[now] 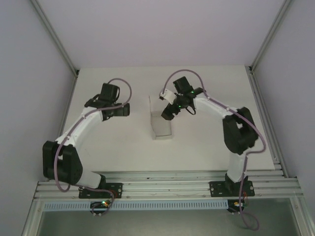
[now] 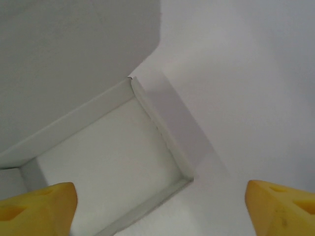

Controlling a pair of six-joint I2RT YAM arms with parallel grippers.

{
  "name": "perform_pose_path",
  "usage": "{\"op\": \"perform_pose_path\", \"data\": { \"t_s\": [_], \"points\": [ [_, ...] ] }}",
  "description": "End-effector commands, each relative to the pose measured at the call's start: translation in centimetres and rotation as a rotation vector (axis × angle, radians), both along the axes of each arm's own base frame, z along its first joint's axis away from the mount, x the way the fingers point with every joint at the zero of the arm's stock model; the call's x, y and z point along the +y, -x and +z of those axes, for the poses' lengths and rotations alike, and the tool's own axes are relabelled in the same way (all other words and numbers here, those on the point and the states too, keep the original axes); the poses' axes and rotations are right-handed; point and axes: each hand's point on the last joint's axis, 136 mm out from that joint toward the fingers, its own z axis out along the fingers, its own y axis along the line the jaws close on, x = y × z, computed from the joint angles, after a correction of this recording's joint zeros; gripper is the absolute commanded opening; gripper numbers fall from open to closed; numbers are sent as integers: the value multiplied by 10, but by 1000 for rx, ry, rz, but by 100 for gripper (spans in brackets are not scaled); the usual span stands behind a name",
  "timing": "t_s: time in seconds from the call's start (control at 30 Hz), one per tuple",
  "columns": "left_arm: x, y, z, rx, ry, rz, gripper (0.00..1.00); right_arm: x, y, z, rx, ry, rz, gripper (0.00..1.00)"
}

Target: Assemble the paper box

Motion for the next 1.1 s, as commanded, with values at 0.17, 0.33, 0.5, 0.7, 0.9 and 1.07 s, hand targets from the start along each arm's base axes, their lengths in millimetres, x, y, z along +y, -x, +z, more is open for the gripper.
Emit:
{"op": "perform_pose_path", "data": {
  "t_s": [0.17, 0.33, 0.5, 0.7, 0.9, 1.07],
  "points": [
    [19, 18, 8, -77, 106, 128, 100, 35, -1, -42, 134, 41, 121, 77],
    [23, 20, 1, -64, 126, 142, 100, 42, -12, -53, 127, 38, 75, 58],
    [22, 20, -1, -55, 135, 145, 100, 35, -24, -60, 104, 60, -22, 33],
    [17, 18, 3, -70, 163, 141, 100, 14, -35, -56, 61, 53, -258, 12],
    [16, 15, 7, -78, 175, 140, 100, -8, -25, -54, 54, 55, -434, 4],
    [14, 12, 11, -97, 206, 159, 100, -62, -8, -47, 22, 141, -823, 0]
  ]
}}
